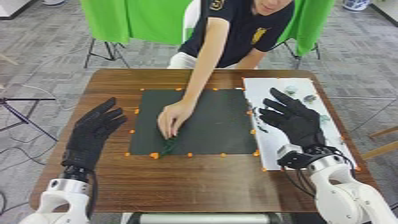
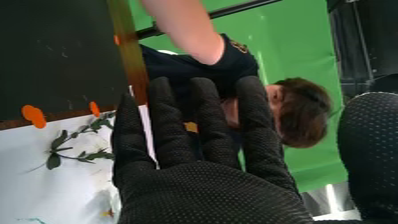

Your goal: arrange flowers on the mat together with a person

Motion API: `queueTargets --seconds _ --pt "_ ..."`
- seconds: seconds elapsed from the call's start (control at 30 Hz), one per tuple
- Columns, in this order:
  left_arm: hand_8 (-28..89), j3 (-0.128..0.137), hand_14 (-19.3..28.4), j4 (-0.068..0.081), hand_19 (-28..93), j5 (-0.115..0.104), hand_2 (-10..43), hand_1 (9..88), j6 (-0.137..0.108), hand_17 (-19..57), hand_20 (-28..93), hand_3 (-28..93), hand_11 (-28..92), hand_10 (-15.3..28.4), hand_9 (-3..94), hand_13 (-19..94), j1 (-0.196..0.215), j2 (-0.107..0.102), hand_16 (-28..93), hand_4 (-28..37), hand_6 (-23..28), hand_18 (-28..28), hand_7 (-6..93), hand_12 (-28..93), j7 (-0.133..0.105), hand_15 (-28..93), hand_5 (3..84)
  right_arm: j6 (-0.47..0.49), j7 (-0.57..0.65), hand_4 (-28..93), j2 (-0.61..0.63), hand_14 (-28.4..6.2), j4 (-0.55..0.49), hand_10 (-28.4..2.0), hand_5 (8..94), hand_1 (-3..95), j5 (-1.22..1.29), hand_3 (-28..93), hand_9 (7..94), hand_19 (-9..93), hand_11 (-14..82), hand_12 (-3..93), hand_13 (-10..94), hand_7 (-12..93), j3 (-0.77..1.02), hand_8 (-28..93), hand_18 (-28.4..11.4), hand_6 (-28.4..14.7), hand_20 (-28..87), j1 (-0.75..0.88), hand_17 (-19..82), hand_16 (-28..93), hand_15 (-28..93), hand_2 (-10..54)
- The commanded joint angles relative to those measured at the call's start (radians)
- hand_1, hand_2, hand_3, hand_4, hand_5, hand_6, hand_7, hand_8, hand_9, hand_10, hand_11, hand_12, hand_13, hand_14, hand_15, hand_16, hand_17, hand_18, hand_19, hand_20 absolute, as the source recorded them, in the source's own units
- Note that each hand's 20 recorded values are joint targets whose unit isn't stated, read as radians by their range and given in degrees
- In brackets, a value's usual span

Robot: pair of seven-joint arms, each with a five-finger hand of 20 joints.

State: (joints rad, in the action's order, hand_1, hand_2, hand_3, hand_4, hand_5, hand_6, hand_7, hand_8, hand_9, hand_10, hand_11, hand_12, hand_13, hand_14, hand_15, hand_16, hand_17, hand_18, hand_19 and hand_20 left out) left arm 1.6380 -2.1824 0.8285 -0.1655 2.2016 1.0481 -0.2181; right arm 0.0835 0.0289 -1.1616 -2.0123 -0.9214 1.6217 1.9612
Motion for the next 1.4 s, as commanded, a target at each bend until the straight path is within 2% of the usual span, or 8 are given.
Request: queueTargets --seconds 0.03,0.37,0.4,0.57,0.87,1.2,1.3,1.4 --pt "-10 0.005 24.2 0.0 42 0.004 5.2 24.2 0.007 -10.9 10 79 25 18.0 34.5 24 0.006 0.008 -6 -27.4 7.0 23.2 14.0 8 0.01 42 38.8 0.002 -0.005 -28 -0.004 -17.7 -0.008 -12.6 35.7 7.0 -0.007 84 39.6 38 4.1 13.9 31 14 -0.001 -12 -20.0 1.8 15 0.008 1 26 9 8.3" --pt "-10 0.008 24.2 -0.001 42 0.008 4.9 24.2 0.011 -10.9 10 79 25 18.2 34.5 24 0.007 0.015 -7 -27.7 7.0 23.1 14.0 8 0.02 42 38.9 -0.002 -0.001 -28 -0.005 -17.6 -0.01 -12.6 35.7 7.1 -0.005 84 39.5 38 4.1 13.9 31 14 -0.002 -12 -20.0 1.8 15 0.01 1 26 8 8.3" --pt "-10 0.003 24.2 0.002 42 0.002 4.9 24.3 0.007 -10.9 10 79 25 18.3 34.5 24 0.002 0.005 -7 -27.8 7.0 23.1 14.0 8 0.011 42 38.9 -0.002 -0.007 -28 -0.004 -17.6 -0.01 -12.6 35.7 7.1 -0.006 84 39.5 38 4.1 13.9 31 14 -0.002 -12 -20.1 1.8 15 0.01 1 26 9 8.3" --pt "-10 0.0 24.2 0.0 42 -0.003 4.8 24.3 0.001 -10.9 10 79 25 18.3 34.5 24 0.009 -0.003 -7 -27.8 7.0 23.1 14.1 8 0.006 42 38.9 -0.001 -0.003 -28 -0.005 -17.7 -0.01 -12.6 35.7 7.2 -0.005 84 39.5 38 4.1 13.9 31 14 -0.002 -12 -20.1 1.8 15 0.011 1 26 9 8.3" --pt "-10 0.005 24.3 -0.002 42 0.003 4.7 24.3 0.006 -10.9 10 79 25 18.2 34.5 24 0.01 0.005 -7 -27.9 7.0 23.0 13.9 8 0.017 42 39.0 0.001 0.001 -28 -0.006 -17.7 -0.013 -12.6 35.7 7.4 -0.006 84 39.5 38 4.1 13.9 31 14 0.001 -12 -20.1 1.8 15 0.014 1 26 9 8.2" --pt "-10 0.009 24.3 -0.005 42 0.005 4.7 24.3 0.002 -11.0 10 79 25 18.3 34.5 24 0.012 0.006 -7 -27.9 7.0 23.1 14.0 8 0.011 42 39.0 0.0 -0.004 -28 0.037 -17.7 -0.027 -12.6 35.6 7.5 -0.017 85 39.6 39 4.2 14.0 31 14 0.024 -12 -20.2 1.8 15 0.01 1 26 9 7.9" --pt "-10 0.011 24.3 -0.006 42 0.007 4.7 24.4 0.004 -11.0 10 79 25 18.3 34.5 24 0.013 0.006 -7 -27.9 7.0 23.0 13.9 8 0.012 42 39.0 -0.032 -0.005 -28 0.087 -17.6 -0.043 -12.9 36.0 8.3 -0.036 85 40.6 44 5.2 14.5 33 15 0.045 -12 -20.6 1.6 17 0.017 1 26 13 7.3" --pt "-10 0.011 24.3 -0.008 42 0.005 4.9 24.4 -0.002 -11.0 10 79 25 18.3 34.5 24 0.017 0.0 -7 -27.9 7.0 23.1 13.9 8 0.006 42 39.0 -0.093 0.013 -28 0.141 -17.6 -0.07 -13.8 37.5 9.9 -0.096 84 42.9 49 8.2 15.1 35 15 0.082 -12 -21.2 1.0 20 0.039 4 22 23 6.5"
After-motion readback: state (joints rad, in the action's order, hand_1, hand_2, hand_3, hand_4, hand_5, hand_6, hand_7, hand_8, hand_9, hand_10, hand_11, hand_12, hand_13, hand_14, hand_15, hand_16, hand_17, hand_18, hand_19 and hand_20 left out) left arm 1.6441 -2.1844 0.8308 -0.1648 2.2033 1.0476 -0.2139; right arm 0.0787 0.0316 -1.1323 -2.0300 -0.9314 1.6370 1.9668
